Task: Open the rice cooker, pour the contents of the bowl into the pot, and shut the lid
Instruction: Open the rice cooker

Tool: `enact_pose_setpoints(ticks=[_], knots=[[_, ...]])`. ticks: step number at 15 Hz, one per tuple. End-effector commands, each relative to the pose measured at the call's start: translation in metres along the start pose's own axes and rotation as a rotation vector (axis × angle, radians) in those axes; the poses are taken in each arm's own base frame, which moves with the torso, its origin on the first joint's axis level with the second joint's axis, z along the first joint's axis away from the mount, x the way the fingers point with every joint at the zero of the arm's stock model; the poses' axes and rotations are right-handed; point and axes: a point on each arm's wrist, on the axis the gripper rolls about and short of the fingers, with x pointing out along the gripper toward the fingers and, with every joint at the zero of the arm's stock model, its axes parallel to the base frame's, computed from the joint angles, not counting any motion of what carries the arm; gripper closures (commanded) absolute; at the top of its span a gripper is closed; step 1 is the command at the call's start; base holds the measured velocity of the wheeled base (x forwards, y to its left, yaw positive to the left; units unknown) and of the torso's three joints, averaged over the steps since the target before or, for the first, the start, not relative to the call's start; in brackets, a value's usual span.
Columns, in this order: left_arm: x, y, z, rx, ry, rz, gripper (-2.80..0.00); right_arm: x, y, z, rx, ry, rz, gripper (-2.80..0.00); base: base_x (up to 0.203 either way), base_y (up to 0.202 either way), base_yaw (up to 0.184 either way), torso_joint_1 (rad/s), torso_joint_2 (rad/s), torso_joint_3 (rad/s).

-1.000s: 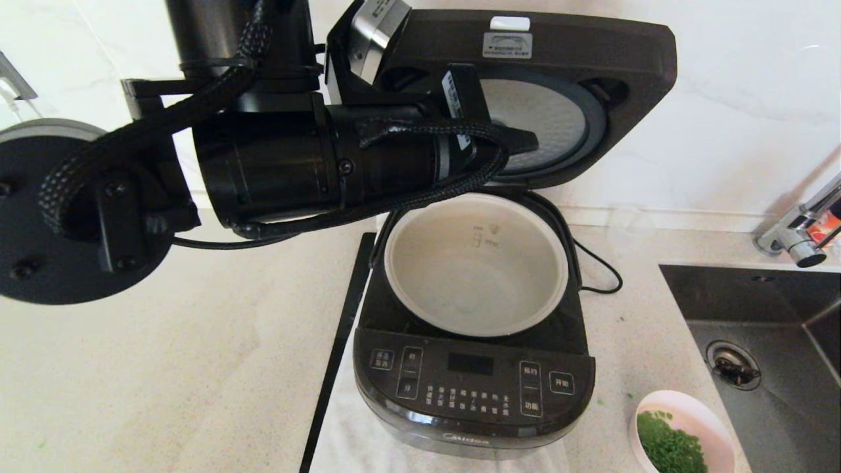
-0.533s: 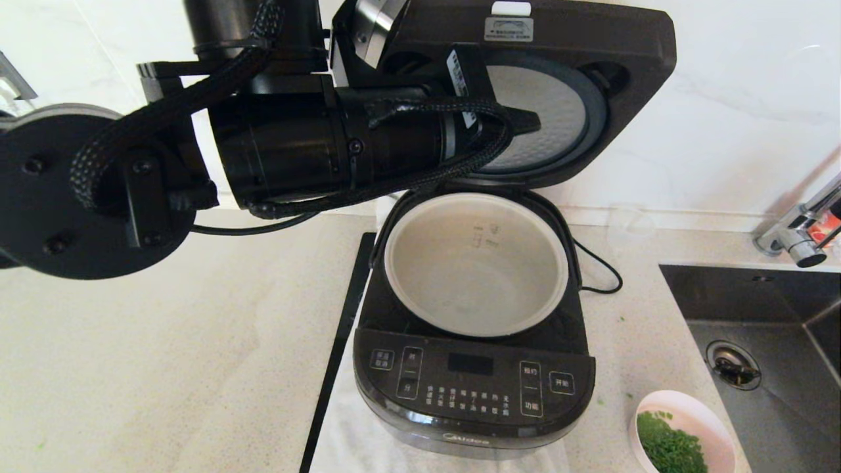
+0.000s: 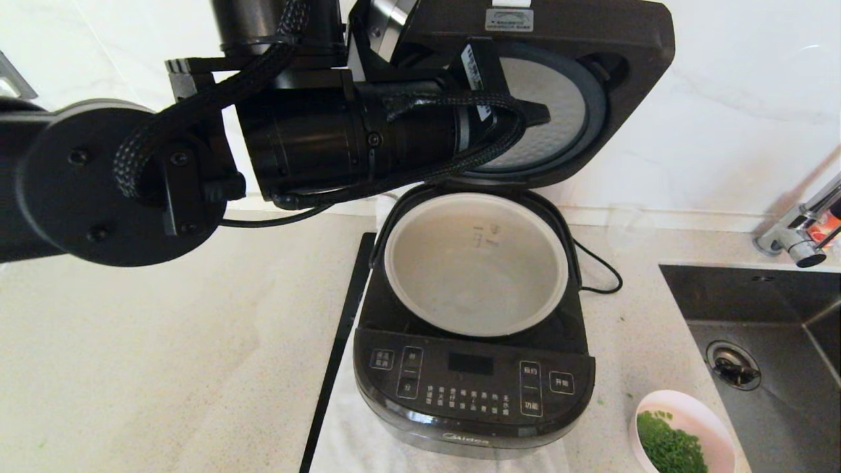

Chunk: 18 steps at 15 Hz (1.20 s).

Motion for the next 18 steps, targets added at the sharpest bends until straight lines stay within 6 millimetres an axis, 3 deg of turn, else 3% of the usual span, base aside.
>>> enact_pose_setpoints(ticks=[1,7,10,14,18], knots=[[0.006,0.003,0.0,-0.003,-0.002,-0.001,0.0,0.0,0.0,0.0,-0.001,0.0,0.001,0.0,0.0,0.0,0.0,0.0,0.0,0.0],[0.009,0.005,0.004,0.001,-0.015,-0.001,0.0,0.0,0.0,0.0,-0.001,0.0,0.001,0.0,0.0,0.0,0.0,0.0,0.0,0.0],[0.0,0.004,-0.001,-0.007,0.005,0.008,0.0,0.0,0.0,0.0,-0.001,0.0,0.001,0.0,0.0,0.0,0.0,0.0,0.0,0.0],[-0.035,-0.006,-0.007,-0.016,0.027,0.023,0.0,0.0,0.0,0.0,-0.001,0.0,0.001,0.0,0.0,0.0,0.0,0.0,0.0,0.0],[-0.098,-0.031,-0.007,0.01,0.002,0.041,0.0,0.0,0.0,0.0,-0.001,0.0,0.001,0.0,0.0,0.0,0.0,0.0,0.0,0.0]])
